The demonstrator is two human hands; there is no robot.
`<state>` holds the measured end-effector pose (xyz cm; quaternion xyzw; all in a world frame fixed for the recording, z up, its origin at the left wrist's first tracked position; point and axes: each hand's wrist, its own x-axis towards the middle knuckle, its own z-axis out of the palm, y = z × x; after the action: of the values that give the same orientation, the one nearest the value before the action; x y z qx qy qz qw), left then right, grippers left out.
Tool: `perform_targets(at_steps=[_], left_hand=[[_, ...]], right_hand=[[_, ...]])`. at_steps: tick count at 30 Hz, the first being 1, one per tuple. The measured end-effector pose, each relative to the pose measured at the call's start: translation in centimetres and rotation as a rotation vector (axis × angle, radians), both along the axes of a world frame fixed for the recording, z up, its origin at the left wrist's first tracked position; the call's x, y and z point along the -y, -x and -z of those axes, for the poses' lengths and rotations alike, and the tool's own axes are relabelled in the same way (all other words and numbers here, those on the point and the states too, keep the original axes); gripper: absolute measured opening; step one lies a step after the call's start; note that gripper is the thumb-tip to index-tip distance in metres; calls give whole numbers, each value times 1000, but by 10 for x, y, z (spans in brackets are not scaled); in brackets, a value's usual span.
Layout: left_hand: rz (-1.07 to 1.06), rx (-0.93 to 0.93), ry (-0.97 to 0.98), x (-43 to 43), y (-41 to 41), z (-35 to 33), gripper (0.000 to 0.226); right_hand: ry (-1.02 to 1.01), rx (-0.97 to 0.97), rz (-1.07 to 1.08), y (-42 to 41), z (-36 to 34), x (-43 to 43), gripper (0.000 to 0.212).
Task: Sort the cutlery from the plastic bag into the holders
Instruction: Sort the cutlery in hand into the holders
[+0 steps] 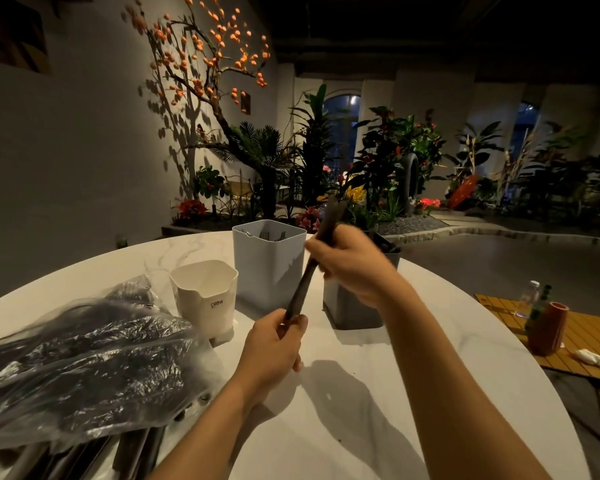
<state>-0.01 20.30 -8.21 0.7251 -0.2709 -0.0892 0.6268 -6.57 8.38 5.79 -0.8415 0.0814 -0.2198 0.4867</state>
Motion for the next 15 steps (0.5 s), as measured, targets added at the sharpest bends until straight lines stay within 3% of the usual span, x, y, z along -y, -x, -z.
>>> perform_targets(at_steps=[5,15], left_hand=[[-31,9,-30,2,-2,3,32],[-40,4,-41,1,-3,3,33]], right_hand=[[88,272,249,15,-20,35,12],[308,439,548,14,-21,59,22]])
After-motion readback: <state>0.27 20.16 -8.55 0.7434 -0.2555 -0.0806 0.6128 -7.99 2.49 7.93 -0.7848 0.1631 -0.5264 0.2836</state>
